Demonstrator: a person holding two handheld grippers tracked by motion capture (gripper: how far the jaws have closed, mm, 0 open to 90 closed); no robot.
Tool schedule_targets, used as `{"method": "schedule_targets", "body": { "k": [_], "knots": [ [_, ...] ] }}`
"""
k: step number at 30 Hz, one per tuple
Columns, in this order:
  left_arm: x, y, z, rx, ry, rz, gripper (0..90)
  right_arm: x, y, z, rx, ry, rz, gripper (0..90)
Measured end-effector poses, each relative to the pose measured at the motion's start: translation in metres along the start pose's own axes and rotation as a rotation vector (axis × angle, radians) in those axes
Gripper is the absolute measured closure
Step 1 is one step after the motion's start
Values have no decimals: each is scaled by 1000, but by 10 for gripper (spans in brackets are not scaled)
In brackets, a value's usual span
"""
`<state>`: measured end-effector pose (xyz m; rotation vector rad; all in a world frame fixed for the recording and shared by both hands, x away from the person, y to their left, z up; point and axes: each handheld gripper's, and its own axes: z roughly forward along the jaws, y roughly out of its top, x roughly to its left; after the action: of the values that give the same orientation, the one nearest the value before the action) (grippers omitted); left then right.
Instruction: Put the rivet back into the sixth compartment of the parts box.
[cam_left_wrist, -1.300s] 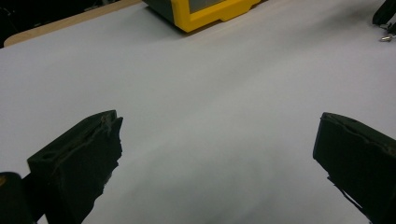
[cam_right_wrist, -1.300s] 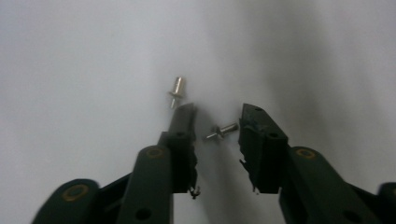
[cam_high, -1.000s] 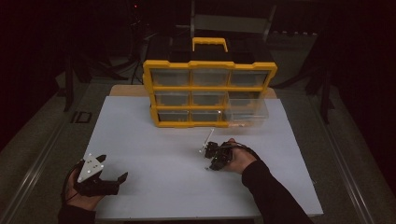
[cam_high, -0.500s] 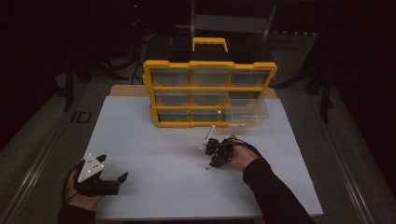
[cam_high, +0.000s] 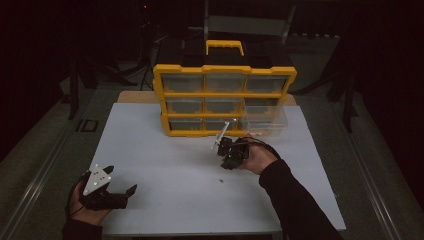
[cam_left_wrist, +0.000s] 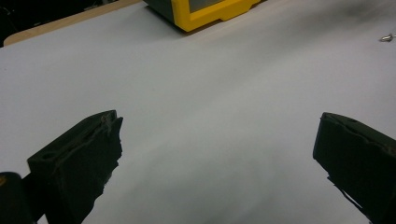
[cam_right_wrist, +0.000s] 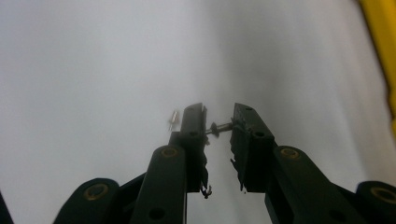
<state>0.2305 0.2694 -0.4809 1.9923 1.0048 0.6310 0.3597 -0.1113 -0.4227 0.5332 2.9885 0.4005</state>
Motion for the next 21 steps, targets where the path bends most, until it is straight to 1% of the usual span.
{"method": "schedule_targets", "body": {
  "k": [4,5,9,14,16,21],
  "knots": [
    [0,0,0,-1,0,-1,16,-2,9,-11,-20,-12,-19,747],
    [0,0,0,-1,0,-2,16,-2,11,-15,-22,-14,-14,747],
    [0,0,0,-1,0,-1,16,-6,20,-29,-53,-28,-20,747],
    [0,0,0,0,-1,-2,16,-12,27,-47,-88,-46,-9,748],
    [0,0,0,0,-1,-1,16,-16,29,-55,-111,-48,-3,748],
    [0,0,0,-2,0,-4,16,-26,33,-72,-149,-63,9,748]
  ]
}}
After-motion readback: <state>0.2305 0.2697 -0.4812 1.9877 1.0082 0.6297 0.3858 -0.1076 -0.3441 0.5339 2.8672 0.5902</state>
